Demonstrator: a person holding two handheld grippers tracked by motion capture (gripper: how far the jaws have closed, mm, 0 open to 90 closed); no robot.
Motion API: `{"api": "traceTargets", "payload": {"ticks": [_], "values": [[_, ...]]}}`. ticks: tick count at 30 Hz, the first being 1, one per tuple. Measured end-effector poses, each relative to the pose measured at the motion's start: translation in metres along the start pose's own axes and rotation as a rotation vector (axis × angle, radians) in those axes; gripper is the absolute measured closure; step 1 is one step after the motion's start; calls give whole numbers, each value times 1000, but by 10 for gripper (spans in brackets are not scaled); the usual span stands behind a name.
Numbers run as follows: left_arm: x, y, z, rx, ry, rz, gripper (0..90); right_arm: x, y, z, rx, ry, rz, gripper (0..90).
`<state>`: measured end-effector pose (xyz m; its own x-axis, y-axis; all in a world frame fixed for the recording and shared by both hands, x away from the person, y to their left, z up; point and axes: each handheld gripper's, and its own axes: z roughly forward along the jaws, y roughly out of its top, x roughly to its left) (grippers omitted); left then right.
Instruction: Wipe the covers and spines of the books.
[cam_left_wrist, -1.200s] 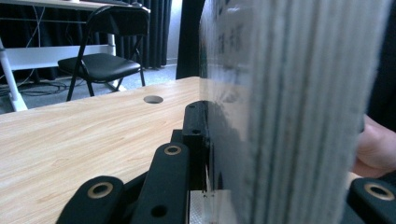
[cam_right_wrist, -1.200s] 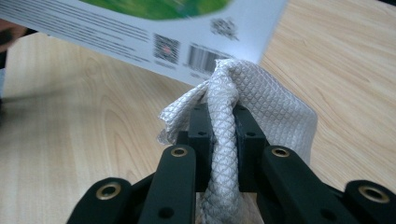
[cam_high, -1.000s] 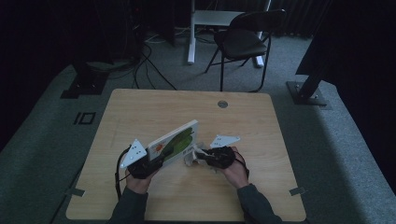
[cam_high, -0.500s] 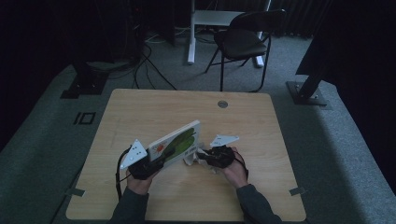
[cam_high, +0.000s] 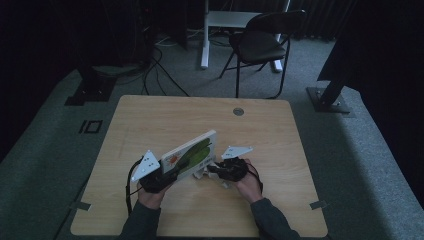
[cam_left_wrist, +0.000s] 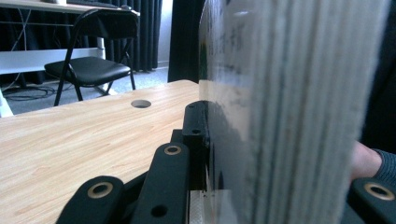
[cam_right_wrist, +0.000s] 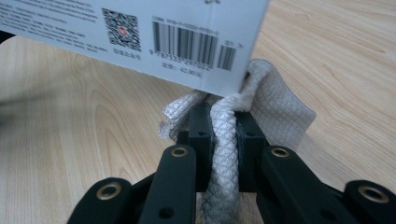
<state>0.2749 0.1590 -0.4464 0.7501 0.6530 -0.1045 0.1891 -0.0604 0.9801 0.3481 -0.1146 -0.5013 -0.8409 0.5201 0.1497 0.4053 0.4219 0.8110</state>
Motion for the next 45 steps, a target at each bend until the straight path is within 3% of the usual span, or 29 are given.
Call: {"api": "traceTargets", "payload": {"ticks": [36, 45], "values": [[1, -2, 1, -8, 9, -7, 781, 18, 4, 6, -24, 39, -35, 813], [1, -2, 1, -8, 8, -7, 781, 31, 8, 10, -29, 72, -92, 813]]}}
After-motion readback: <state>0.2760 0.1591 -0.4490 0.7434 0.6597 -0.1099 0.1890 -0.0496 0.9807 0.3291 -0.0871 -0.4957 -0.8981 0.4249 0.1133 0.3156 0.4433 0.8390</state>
